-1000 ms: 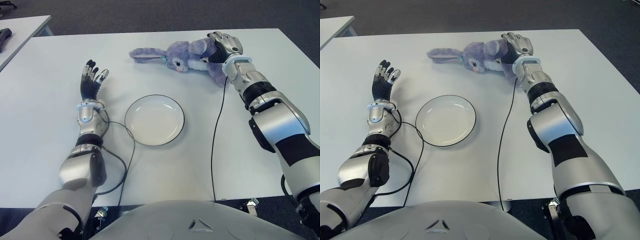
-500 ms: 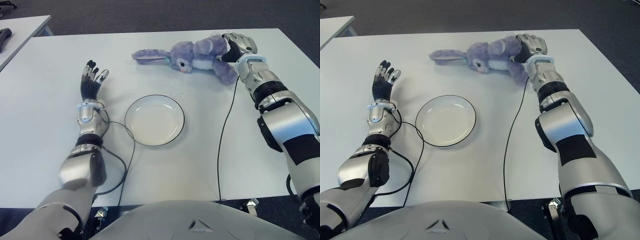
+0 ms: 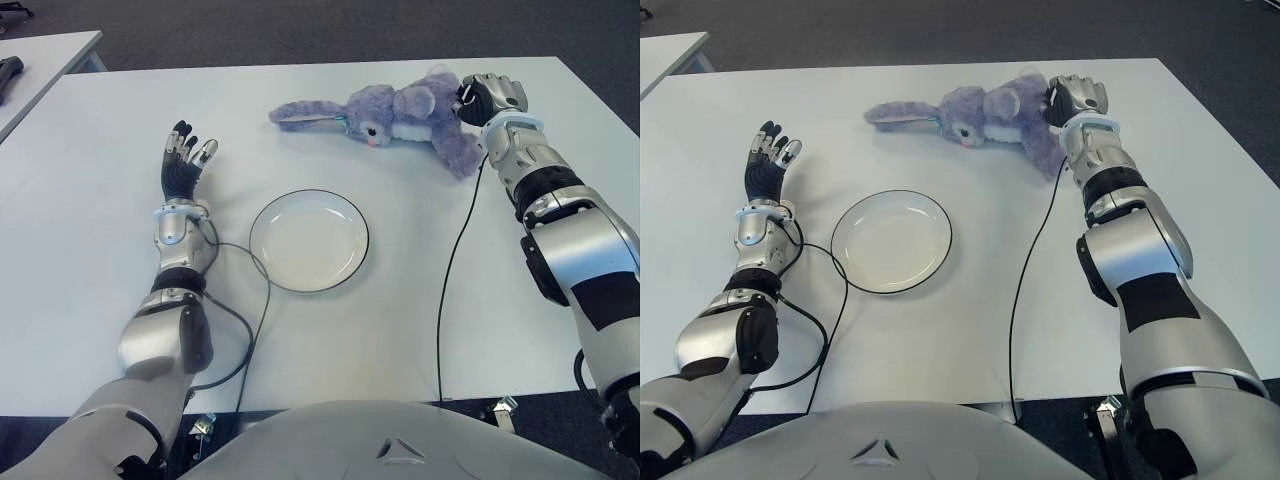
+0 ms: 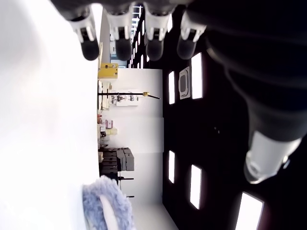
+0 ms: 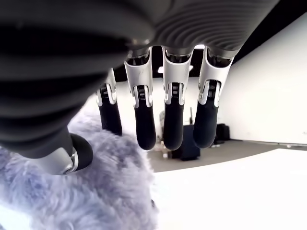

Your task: Put the doll into the plate.

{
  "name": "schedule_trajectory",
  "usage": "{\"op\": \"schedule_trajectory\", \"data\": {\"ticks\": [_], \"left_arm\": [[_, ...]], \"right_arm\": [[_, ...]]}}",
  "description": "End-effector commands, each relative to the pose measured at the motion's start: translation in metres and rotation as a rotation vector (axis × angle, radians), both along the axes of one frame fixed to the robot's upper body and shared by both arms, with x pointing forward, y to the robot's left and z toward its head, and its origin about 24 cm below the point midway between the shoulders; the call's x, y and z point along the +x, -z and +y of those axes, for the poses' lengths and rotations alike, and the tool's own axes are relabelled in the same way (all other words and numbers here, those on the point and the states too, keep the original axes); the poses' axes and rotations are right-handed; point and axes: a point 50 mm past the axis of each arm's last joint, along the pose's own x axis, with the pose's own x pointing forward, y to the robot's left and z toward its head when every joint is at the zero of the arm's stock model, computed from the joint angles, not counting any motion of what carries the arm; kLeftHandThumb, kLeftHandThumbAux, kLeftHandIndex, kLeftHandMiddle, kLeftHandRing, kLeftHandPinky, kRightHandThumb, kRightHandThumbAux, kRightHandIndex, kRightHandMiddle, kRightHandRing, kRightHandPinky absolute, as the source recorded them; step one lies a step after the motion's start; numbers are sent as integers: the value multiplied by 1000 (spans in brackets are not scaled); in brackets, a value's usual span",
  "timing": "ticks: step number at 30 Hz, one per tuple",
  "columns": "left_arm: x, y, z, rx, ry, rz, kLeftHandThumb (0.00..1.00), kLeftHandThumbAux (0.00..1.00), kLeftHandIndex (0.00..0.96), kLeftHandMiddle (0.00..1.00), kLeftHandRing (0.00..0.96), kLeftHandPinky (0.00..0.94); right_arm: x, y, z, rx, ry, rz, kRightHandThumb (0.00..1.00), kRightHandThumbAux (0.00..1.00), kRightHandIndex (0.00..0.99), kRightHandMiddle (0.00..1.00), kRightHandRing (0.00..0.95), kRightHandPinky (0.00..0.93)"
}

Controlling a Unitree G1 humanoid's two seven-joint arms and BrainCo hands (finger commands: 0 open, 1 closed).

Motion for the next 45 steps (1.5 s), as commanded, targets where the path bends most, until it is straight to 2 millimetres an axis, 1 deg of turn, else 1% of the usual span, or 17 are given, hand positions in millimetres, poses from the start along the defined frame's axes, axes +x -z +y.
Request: {"op": "schedule_trajectory", "data": {"ticks": [1,3,6,7,11,13,15,17,20,25,31,38,40,41,45], "left_arm": [[-115,127,-14,-182,-118,498,0,626,19,45,32,46],[-115,128,-15,-185,-118,498,0,625,19,45,32,46],[-115,128,-15,-190,-119,498,0,625,19,47,33,47],[-115,128,-15,-192,-120,497,0,626,20,49,34,48],[-115,128,-16,-198,-119,491,0,627,20,50,34,48],[-115,128,-16,-198,-119,490,0,627,20,50,34,49],[-115,127,-16,-199,-117,488,0,625,20,50,35,49],[-115,127,-16,-198,-114,487,0,624,19,48,34,49],[-115,127,-17,-193,-110,489,0,623,18,47,34,45],[-115,127,-17,-189,-107,491,0,619,17,46,33,45],[-114,127,-17,-191,-104,491,0,617,12,44,31,44],[-114,127,-17,-196,-105,488,0,621,12,44,31,49],[-114,127,-17,-196,-105,488,0,622,10,42,31,48],[-114,127,-18,-195,-104,489,0,619,8,41,31,48],[-114,127,-18,-194,-104,490,0,615,5,40,30,46]], "right_arm": [[-13,38,-12,179,113,59,658,501,314,440,444,408],[-14,38,-12,202,118,56,654,501,311,432,434,398],[-14,39,-13,232,123,50,651,501,300,413,412,406],[-14,39,-13,238,124,48,648,502,289,395,392,378],[-15,39,-15,243,128,45,646,505,270,358,353,341],[-15,38,-16,244,129,44,645,505,268,353,349,336],[-15,38,-17,243,131,44,634,509,249,324,318,309],[-15,37,-18,243,132,43,623,514,236,304,302,309],[-15,36,-20,241,128,43,603,519,222,290,295,315],[-15,35,-21,233,126,49,586,526,212,268,277,296],[-16,38,-21,233,128,62,558,532,191,239,252,281],[-16,39,-20,242,124,63,535,540,163,225,244,281],[-15,39,-19,252,123,62,504,548,139,213,232,262],[-15,39,-18,259,124,63,475,550,122,198,216,238],[-15,39,-18,273,125,67,417,551,95,174,191,210]]}}
